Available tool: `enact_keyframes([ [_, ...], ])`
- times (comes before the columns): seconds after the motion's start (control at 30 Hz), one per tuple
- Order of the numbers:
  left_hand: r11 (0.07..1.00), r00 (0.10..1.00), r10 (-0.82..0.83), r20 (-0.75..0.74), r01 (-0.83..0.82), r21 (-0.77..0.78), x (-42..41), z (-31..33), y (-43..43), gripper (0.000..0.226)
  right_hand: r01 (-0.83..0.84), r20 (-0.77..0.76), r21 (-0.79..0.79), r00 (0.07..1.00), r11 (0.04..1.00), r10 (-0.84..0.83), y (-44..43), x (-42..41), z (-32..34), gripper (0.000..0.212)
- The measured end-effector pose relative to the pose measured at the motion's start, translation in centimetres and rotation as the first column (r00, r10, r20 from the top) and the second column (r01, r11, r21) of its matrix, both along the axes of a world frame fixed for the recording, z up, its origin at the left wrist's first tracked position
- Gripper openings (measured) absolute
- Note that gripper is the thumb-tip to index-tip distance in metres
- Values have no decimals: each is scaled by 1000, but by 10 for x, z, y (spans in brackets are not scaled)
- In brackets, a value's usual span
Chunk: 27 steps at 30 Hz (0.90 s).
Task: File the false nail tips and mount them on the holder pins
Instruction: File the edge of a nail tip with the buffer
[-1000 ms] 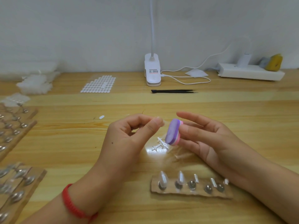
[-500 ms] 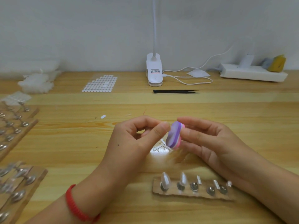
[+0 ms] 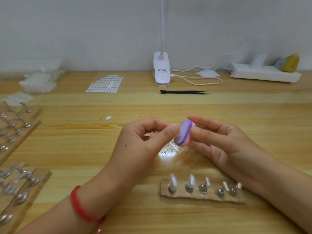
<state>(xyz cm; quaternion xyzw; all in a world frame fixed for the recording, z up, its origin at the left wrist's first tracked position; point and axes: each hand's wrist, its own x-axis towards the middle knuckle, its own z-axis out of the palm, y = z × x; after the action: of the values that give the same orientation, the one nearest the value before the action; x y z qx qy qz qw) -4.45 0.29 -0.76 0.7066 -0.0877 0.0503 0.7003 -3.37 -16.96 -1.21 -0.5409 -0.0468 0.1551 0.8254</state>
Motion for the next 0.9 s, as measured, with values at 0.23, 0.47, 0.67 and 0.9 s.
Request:
enact_keyframes([
  [0.23, 1000, 1000, 13, -2, -13, 6, 0, 0, 0, 20, 7, 1, -5, 1000, 1000, -7, 0, -1, 0, 25],
  [0.47, 999, 1000, 20, 0, -20, 32, 1, -1, 1, 25, -37, 4, -66, 999, 997, 38, -1, -1, 1, 30],
  [0.67, 999, 1000, 26, 0, -26, 32, 1, -1, 1, 27, -38, 35, -87, 999, 995, 41, 2, -2, 1, 34],
  [0.9, 999, 999, 41, -1, -41, 26, 1, -2, 0, 30, -19, 38, -42, 999, 999, 21, 1, -1, -1, 24],
])
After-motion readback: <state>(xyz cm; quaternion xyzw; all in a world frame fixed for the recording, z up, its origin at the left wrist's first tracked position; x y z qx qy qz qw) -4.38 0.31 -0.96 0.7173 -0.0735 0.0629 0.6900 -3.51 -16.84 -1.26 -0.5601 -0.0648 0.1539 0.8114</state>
